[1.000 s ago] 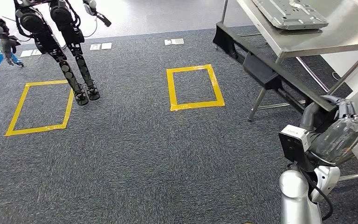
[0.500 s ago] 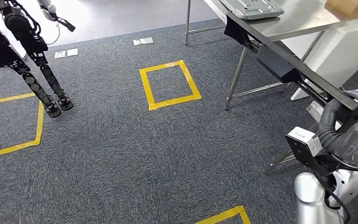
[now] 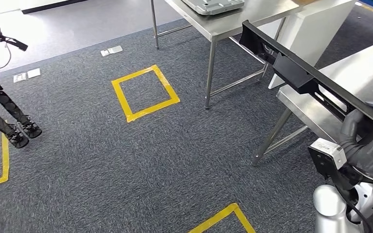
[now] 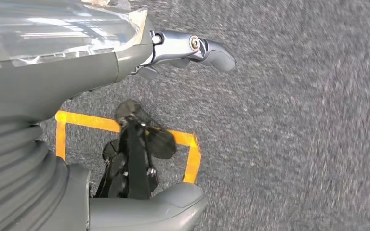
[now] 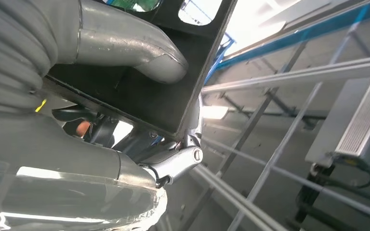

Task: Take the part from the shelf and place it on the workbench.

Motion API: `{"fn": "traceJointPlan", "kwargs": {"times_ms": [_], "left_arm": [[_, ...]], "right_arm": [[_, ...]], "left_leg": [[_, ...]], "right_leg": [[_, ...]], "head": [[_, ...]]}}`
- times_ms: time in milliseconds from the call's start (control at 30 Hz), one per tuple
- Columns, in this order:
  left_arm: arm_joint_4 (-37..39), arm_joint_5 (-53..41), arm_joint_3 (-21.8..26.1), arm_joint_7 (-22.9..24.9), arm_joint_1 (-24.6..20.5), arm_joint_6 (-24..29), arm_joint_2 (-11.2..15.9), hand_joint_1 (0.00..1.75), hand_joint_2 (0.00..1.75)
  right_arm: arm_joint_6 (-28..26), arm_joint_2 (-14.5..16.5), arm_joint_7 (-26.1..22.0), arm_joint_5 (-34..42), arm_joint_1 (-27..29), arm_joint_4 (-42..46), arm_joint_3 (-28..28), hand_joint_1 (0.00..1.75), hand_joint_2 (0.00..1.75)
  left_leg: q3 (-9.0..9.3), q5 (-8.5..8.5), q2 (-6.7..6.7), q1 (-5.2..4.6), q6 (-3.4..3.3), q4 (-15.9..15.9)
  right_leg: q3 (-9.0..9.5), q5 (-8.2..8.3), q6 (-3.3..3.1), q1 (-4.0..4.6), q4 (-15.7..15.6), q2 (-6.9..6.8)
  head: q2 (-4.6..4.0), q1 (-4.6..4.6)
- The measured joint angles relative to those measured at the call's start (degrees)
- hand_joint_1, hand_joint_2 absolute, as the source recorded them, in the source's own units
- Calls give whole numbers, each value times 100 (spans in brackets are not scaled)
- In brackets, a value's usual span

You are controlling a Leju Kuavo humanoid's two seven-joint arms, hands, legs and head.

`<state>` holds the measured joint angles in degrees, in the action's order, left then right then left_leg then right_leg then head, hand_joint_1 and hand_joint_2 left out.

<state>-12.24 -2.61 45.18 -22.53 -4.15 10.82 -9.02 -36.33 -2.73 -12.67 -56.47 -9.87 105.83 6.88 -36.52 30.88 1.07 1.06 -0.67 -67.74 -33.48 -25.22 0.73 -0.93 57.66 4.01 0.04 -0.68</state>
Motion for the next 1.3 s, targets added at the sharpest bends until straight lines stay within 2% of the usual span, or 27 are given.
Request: {"fn": "traceJointPlan", "kwargs": {"times_ms": [67, 133, 167, 200, 267, 333, 400, 433, 467, 500, 533, 567, 633, 700, 733, 767, 833, 867, 900, 933, 967, 1000, 1067, 1133, 1200, 1233, 1300], "left_arm": [[0, -4, -1, 0, -2, 3, -1, 0, 175], [0, -11, -1, 2, -2, 5, -5, 0, 175], [0, -19, -1, 4, -2, 6, -10, 0, 175], [0, -25, 0, 6, -4, 7, -15, 0, 175], [-1, -34, 0, 7, -10, 7, -22, 0, 175], [-2, -36, 0, 7, -5, 8, -21, 0, 175], [-1, -36, 0, 8, 2, 9, -20, 0, 175], [0, -36, 0, 8, 2, 9, -21, 0, 175], [0, -36, 0, 9, 1, 9, -24, 0, 175], [0, -36, 0, 9, -1, 9, -28, 0, 175], [-1, -36, 0, 9, -3, 9, -32, 0, 175], [-1, -36, 0, 9, -4, 9, -34, 0, 175], [-2, -37, 0, 10, -5, 9, -33, 0, 175], [-2, -37, 0, 11, -14, 9, -37, 0, 175], [-2, -37, 0, 11, -22, 9, -38, 0, 175], [-2, -37, 0, 11, -28, 8, -40, 0, 175], [-2, -39, -1, 11, -31, 8, -43, 0, 175], [-2, -39, -2, 11, -26, 8, -45, 0, 175], [-2, -40, -2, 11, -19, 9, -46, 0, 175], [-2, -39, -2, 11, -13, 10, -45, 0, 175], [-2, -39, -2, 11, -8, 11, -45, 0, 175], [-2, -39, -2, 11, -5, 11, -44, 0, 175], [-2, -40, -2, 12, -5, 11, -42, 0, 175], [-2, -43, -2, 13, -4, 11, -41, 0, 175], [-2, -44, -2, 15, -3, 16, -45, 0, 175], [-3, -45, -2, 15, -5, 21, -50, 0, 175], [-4, -43, 2, 13, -7, 47, -56, 0, 175]], "right_arm": [[0, 0, -25, 30, 12, 0, 26, 175, 175], [0, -2, -46, 57, 21, 0, 51, 175, 175], [0, -4, -53, 71, 31, 0, 66, 175, 175], [0, -5, -59, 85, 50, 0, 84, 175, 175], [-1, -10, -65, 106, 76, 0, 122, 175, 175], [-1, -12, -66, 122, 86, -2, 143, 175, 175], [-1, -13, -66, 128, 100, -8, 149, 175, 175], [-1, -13, -66, 128, 111, -11, 154, 175, 175], [-1, -15, -66, 128, 120, -14, 159, 175, 175], [-1, -17, -66, 128, 126, -15, 162, 175, 175], [-1, -19, -66, 128, 127, -15, 165, 175, 175], [-1, -20, -66, 128, 127, -15, 166, 175, 175], [-1, -22, -66, 128, 128, -15, 172, 175, 175], [-2, -27, -65, 128, 131, -14, 187, 175, 175], [-2, -28, -65, 128, 133, -13, 194, 175, 175], [-2, -29, -66, 128, 130, -11, 199, 175, 175], [-2, -23, -69, 129, 128, -10, 201, 175, 175], [-2, -19, -71, 129, 127, -11, 202, 175, 175], [-2, -15, -71, 129, 130, -13, 202, 175, 175], [-2, -14, -71, 128, 132, -14, 202, 175, 175], [-2, -14, -71, 128, 133, -15, 202, 175, 175], [-2, -14, -71, 129, 134, -15, 202, 175, 175], [-2, -14, -74, 145, 133, -15, 203, 175, 175], [-2, -13, -110, 192, 139, -15, 211, 175, 175], [-2, -9, -217, 264, 171, -16, 248, 175, 175], [-2, -5, -287, 299, 194, -20, 275, 175, 175], [-2, 5, -408, 342, 215, -37, 318, 175, 175]], "left_leg": [[291, -281, 271, 17, -25, 672], [376, -305, 385, -3, -38, 879], [381, -323, 314, -23, -59, 899], [391, -346, 240, -34, -98, 928], [410, -396, 99, -36, -186, 996], [413, -410, -56, -46, -227, 1019], [402, -407, -224, -57, -231, 1016], [397, -404, -302, -58, -230, 1014], [397, -400, -376, -57, -224, 1013], [400, -394, -444, -56, -212, 1009], [406, -381, -508, -65, -193, 1004], [412, -364, -566, -79, -165, 996], [434, -336, -666, -107, -110, 985], [459, -321, -764, -97, -61, 990], [463, -292, -752, -78, -34, 972], [423, -196, -646, -60, -5, 853], [165, 161, -312, -33, 35, 250], [-36, 361, -179, -31, 44, -174], [-211, 475, -128, -31, 47, -514], [-302, 472, -109, -32, 41, -663], [-301, 367, -91, -32, 27, -621], [-183, 167, -58, -32, 7, -345], [190, -227, 207, -19, -40, 460], [393, -364, 400, -24, -63, 905], [410, -371, 302, -58, -95, 961], [424, -396, 232, -64, -131, 997], [455, -445, 73, -54, -203, 1079]], "right_leg": [[-11, 7, 17, 16, 15, 132], [-65, 33, 66, 21, 12, 250], [-100, 49, 104, 17, 1, 313], [-134, 54, 136, 8, 11, 303], [-273, -73, 153, 18, 249, 49], [-593, -403, 125, 22, 933, -255], [-893, -650, 152, 7, 1596, -321], [-906, -654, 193, -3, 1658, -333], [-786, -568, 248, -16, 1464, -362], [-559, -430, 302, -33, 1062, -437], [-314, -297, 333, -38, 625, -564], [-117, -183, 331, -25, 266, -666], [23, -88, 251, 17, -9, -741], [16, -55, 164, 16, -18, -609], [21, -43, 133, -3, -26, -550], [29, -30, 88, -27, -35, -489], [39, -17, 14, -52, -43, -383], [37, -15, -14, -46, -42, -322], [37, -15, -22, -36, -42, -253], [39, -15, -22, -28, -40, -182], [44, -14, -21, -21, -37, -102], [53, -14, -20, -18, -35, -27], [56, -13, -12, -6, -26, 108], [14, 3, 25, 5, -21, 228], [-50, 36, 102, 0, -42, 349], [-77, 35, 136, -5, -26, 317], [-240, -110, 147, 16, 258, 36]], "head": [[0, -5], [0, -8], [0, -5], [0, -5], [0, -18], [0, -38], [0, -44], [0, -45], [0, -45], [0, -45], [0, -47], [0, -45], [0, -39], [0, -34], [0, -33], [0, -28], [0, -11], [0, -3], [0, -1], [0, -2], [0, -2], [0, -2], [0, -3], [0, -6], [0, -4], [0, -3], [0, -26]]}}
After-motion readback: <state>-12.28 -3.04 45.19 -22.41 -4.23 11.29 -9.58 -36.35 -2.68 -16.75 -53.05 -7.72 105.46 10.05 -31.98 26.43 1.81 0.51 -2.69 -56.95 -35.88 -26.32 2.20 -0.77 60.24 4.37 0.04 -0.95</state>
